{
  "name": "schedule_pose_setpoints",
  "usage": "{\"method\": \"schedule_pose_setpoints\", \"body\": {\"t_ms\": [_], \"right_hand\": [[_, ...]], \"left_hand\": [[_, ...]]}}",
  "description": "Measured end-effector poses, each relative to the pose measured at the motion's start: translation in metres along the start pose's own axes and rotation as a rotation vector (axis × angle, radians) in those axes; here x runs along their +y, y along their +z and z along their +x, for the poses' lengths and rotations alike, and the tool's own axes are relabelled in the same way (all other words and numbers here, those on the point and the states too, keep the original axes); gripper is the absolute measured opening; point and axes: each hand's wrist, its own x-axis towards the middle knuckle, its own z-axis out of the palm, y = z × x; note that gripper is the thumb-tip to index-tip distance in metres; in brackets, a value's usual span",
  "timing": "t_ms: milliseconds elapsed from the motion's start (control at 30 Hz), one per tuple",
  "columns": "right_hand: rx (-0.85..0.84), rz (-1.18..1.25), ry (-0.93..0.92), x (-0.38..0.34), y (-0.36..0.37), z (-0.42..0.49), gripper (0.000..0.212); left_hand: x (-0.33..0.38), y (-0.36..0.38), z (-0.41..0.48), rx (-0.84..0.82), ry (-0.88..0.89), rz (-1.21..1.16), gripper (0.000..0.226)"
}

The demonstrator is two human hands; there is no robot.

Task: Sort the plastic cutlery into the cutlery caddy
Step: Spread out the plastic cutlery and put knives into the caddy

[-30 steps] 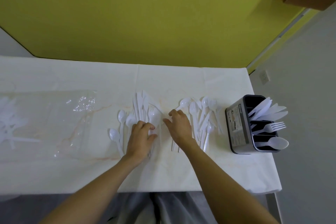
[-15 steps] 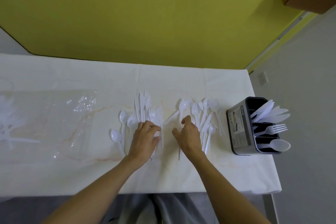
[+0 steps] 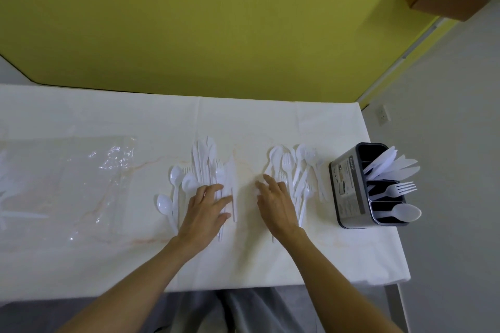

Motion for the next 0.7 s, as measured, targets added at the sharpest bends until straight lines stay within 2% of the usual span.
{"method": "schedule_pose_setpoints", "body": {"t_ms": [67, 200, 367, 467, 567, 633, 700], "right_hand": [[0.039, 0.042, 0.036, 0.005, -0.006, 0.000, 0.035], [0.040, 0.203, 0.305, 0.008, -0.014, 0.010, 0.030], [0.003, 0.314, 0.492, 0.002, -0.018, 0.024, 0.026], [-0.030, 0.300, 0.550, 0.004, -0.021, 0.030, 0.019], [-0.035, 0.330, 0.627, 0.007, -0.019, 0.037, 0.004], [0.006, 0.390, 0.661, 0.006, -0.019, 0.039, 0.016], [0.021, 0.473, 0.607, -0.001, -0.024, 0.035, 0.016]], "left_hand": [[0.001, 0.000, 0.001, 0.027, -0.011, -0.023, 0.040], [0.004, -0.002, 0.004, 0.064, -0.100, -0.049, 0.033], [0.003, -0.006, 0.002, 0.077, -0.147, -0.018, 0.030], [0.003, -0.008, 0.001, 0.068, -0.215, -0.049, 0.026], [0.002, -0.010, 0.001, 0.069, -0.229, -0.050, 0.022], [0.001, -0.010, 0.002, 0.068, -0.249, -0.064, 0.019], [0.001, -0.010, 0.003, 0.056, -0.277, -0.083, 0.017]]}}
